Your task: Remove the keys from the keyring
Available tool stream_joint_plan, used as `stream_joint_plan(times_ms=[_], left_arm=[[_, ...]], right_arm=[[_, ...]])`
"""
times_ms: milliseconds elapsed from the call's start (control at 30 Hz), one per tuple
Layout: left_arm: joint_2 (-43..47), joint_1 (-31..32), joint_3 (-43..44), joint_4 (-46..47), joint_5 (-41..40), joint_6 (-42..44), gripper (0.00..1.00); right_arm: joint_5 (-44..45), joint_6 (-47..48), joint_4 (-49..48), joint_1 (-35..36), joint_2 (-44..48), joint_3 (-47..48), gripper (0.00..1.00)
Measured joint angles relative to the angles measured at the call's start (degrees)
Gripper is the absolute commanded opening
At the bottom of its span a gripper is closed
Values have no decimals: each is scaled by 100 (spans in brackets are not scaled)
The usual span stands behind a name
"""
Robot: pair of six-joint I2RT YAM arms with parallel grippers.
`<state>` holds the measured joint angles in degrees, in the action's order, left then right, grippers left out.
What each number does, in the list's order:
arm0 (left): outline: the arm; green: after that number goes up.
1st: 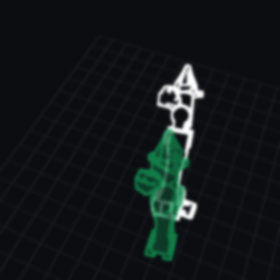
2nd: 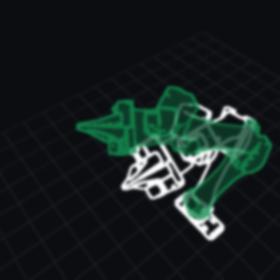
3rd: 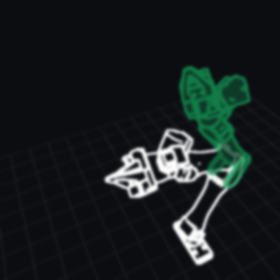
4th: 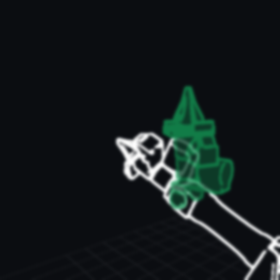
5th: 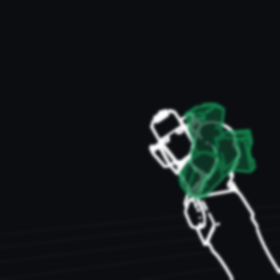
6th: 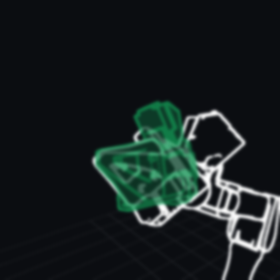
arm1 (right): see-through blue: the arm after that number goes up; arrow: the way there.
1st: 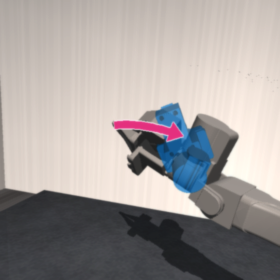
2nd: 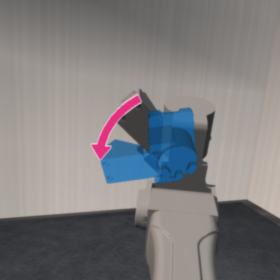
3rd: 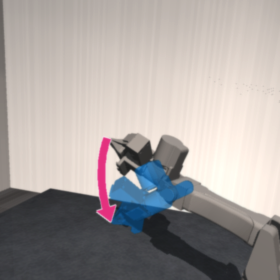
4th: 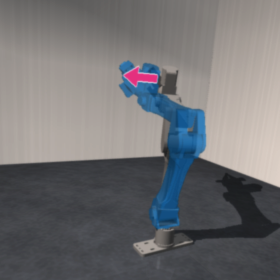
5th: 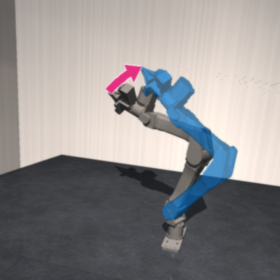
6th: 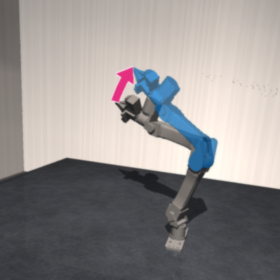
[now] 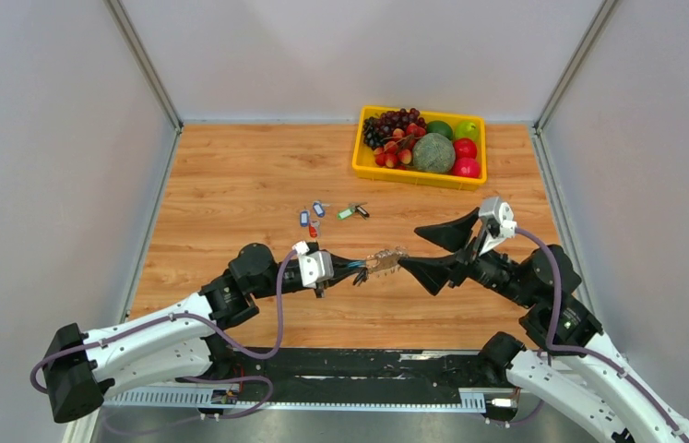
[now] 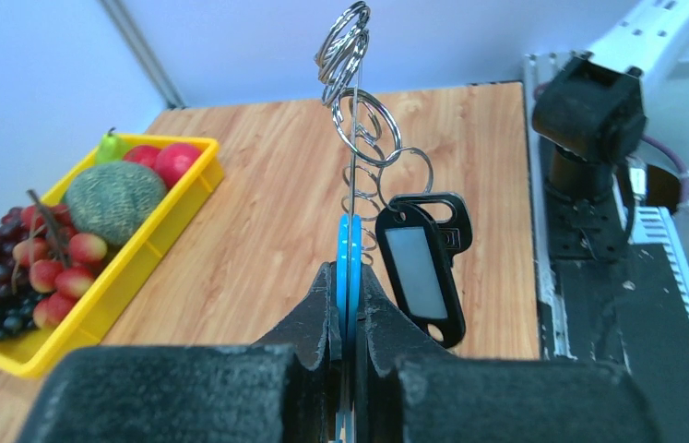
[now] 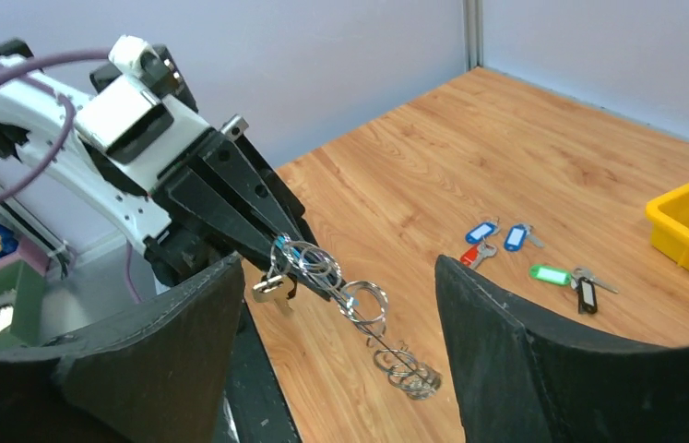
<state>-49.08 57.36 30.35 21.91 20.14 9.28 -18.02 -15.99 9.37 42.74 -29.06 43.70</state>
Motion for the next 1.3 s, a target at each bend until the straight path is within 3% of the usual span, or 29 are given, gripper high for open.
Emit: stream_joint_plan(times_ms=[167,367,533,733,867,1000,1067,1133,1167,1233,1300], left_arm=[[0,0,0,-122,575,197,0],[57,-2,0,-164,898,302,0],[103,-11,0,-219,984,345,0],[103,-11,-31,-155,1051,367,0],[68,-11,-37,-133,1137,354,0],[35,-17,-31,-107,1191,304,0],[35,-17,-31,-107,1204,284,6],[35,-17,-31,-94,1176,240,27],[35,-17,-31,-74,1163,234,43],[33,-11,-31,52,1036,107,62],[57,-11,-39,181,907,0,70]], right_arm=[[-472,551,44,0,210,-297,65],[-1274,984,138,0,-227,-358,52],[-1552,1222,208,0,-463,-358,33],[-1825,1364,258,11,-446,-358,35],[-2013,1416,258,11,-479,-358,30],[-2076,1482,280,9,-485,-358,0],[-2100,1534,280,9,-481,-358,0],[-2065,1602,284,9,-470,-358,0],[-2004,1628,284,11,-457,-358,0],[-1818,1663,321,11,-391,-358,0],[-1604,1692,396,11,-330,-358,0]])
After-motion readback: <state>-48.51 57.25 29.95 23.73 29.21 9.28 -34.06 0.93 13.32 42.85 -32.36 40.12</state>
